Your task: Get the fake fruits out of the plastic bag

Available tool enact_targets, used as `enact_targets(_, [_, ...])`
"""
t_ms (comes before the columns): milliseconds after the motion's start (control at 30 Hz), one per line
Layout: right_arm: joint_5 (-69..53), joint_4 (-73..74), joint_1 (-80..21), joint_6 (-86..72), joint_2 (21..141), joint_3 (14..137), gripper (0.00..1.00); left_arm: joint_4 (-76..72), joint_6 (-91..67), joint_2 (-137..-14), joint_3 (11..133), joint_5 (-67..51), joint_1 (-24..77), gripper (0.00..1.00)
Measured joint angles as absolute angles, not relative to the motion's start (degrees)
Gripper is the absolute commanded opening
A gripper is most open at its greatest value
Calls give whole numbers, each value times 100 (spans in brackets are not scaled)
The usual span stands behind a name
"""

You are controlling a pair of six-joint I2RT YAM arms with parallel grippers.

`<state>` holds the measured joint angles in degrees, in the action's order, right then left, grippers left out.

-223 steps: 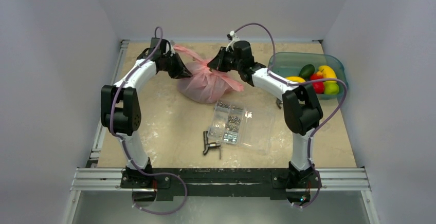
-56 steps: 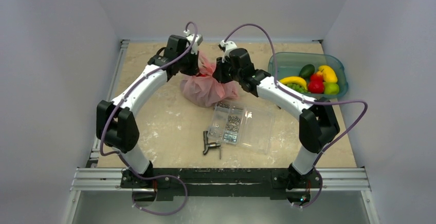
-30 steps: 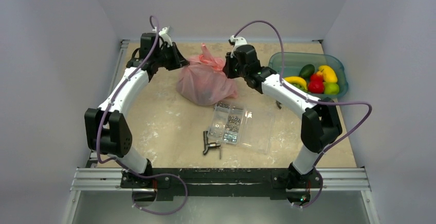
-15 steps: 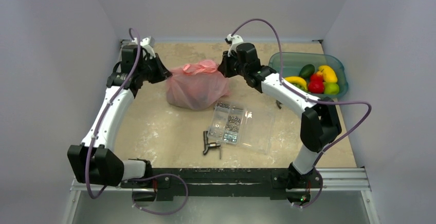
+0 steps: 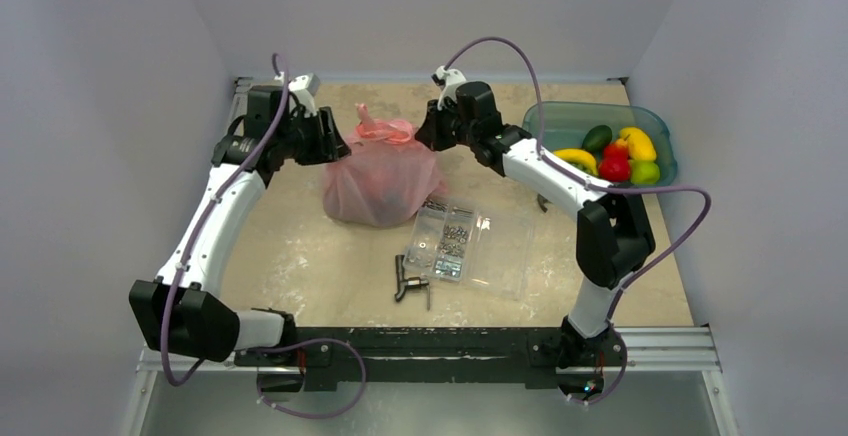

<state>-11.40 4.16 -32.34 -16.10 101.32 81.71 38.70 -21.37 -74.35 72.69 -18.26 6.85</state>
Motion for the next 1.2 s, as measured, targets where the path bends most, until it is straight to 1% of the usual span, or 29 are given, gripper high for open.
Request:
enact_targets(100, [-1275,395,-3232,-1699,10287,8248,0,3892,-1723,-7592,7671,-1391,1286,48])
enact_targets(200, [-1323,445,-3229,-1741,10320,8274,0,3813,-1221,-7623,7902,-856,1929,55])
enact_targets(267, [-1330,486,-3229,-1767,10320,8329,0,3726,-899,-7623,7966,-596,2182,56])
enact_targets(467, [-1367,521,-3229,-1780,10320,8379,0,3559,635,-7913,8167,840,2842,60])
enact_targets(500, [-1369,519,-3229,-1782,10320,8379,0,3511,891,-7985,8167,1022,2950,62])
enact_targets(567, [-1374,517,-3229,-1796,10320,8379,0,3487,1319,-8171,8193,1332,3135,71])
enact_targets(600, [-1402,517,-3229,-1800,10320,8379,0,3498,1468,-8281,8235,1441,3205,73])
enact_targets(667, [-1457,515,-3229,-1802,10320,8379,0,3509,1656,-8506,8326,1588,3286,73])
enact_targets(733, [-1474,515,-3229,-1815,10318,8377,0,3505,1791,-8718,8394,1769,3323,69])
enact_targets(800, [-1487,506,-3229,-1844,10309,8364,0,3507,1922,-8910,8458,2084,3341,63])
enact_targets(833, [-1498,504,-3229,-1861,10298,8348,0,3507,1975,-9002,8510,2244,3345,56])
enact_targets(900, [-1562,471,-3229,-1909,10269,8289,0,3479,2084,-9183,8643,2556,3345,36])
enact_targets(933, [-1625,443,-3229,-1955,10254,8261,0,3481,2110,-9236,8691,2650,3345,28])
enact_targets(1000, [-1769,307,-3218,-2115,10204,8154,0,3505,2099,-9297,8777,2805,3339,15])
enact_targets(1033, [-1822,250,-3216,-2189,10186,8112,0,3535,2038,-9299,8803,2832,3323,12])
enact_targets(1100, [-1988,93,-3190,-2383,10145,8014,0,3564,1844,-9225,8809,2711,3256,10])
enact_targets(1200, [-2255,-200,-3100,-2714,10106,7861,0,3573,1400,-8912,8680,2115,2974,5])
